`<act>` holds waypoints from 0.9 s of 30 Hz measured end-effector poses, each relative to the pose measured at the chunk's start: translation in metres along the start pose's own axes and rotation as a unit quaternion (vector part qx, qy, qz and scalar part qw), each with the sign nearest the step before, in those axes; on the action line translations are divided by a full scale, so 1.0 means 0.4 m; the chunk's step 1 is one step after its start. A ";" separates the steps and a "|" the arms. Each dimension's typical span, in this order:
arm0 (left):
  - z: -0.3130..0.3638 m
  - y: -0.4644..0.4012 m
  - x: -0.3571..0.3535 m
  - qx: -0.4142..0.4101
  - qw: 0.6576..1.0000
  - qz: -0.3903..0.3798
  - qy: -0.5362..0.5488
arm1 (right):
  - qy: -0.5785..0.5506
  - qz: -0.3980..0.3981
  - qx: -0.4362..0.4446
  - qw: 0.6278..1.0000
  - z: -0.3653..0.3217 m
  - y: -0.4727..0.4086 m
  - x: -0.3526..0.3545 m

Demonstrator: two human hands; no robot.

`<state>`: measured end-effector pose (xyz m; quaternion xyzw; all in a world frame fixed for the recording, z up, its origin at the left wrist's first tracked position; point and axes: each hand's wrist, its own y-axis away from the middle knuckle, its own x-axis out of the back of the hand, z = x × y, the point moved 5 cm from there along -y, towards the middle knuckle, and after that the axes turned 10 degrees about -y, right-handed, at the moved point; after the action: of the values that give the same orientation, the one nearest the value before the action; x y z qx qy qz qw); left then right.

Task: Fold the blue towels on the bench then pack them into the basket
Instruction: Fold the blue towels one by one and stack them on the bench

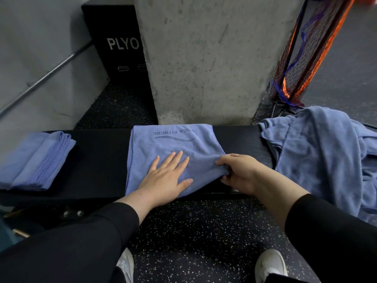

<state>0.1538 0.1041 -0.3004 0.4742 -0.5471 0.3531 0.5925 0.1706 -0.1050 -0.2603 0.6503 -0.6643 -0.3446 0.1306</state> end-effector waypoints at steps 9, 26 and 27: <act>0.001 0.000 0.000 0.003 1.000 0.000 -0.002 | 0.059 -0.034 0.022 0.997 -0.027 0.000 0.030; -0.001 -0.002 -0.008 0.005 1.000 0.005 -0.009 | 0.682 0.013 0.229 0.695 0.005 0.042 0.115; -0.001 -0.003 -0.009 0.005 1.000 0.005 -0.009 | 0.674 0.032 0.246 0.696 0.017 0.044 0.116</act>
<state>0.1544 0.1045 -0.3040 0.4772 -0.5531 0.3547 0.5836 0.1470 -0.1487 -0.2669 0.6958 -0.4793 0.3665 0.3896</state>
